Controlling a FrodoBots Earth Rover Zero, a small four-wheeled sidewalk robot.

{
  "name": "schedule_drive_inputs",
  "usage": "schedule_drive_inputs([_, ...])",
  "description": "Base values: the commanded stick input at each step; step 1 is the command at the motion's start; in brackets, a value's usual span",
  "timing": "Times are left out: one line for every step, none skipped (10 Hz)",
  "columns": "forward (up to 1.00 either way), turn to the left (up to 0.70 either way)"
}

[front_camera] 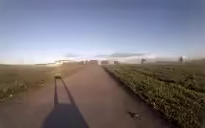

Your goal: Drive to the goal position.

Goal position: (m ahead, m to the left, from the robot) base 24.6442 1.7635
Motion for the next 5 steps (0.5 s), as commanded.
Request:
schedule_drive_inputs([0.7, 0.0])
schedule_drive_inputs([0.7, 0.0])
schedule_drive_inputs([0.7, 0.0])
schedule_drive_inputs([0.7, 0.0])
schedule_drive_inputs([0.7, 0.0])
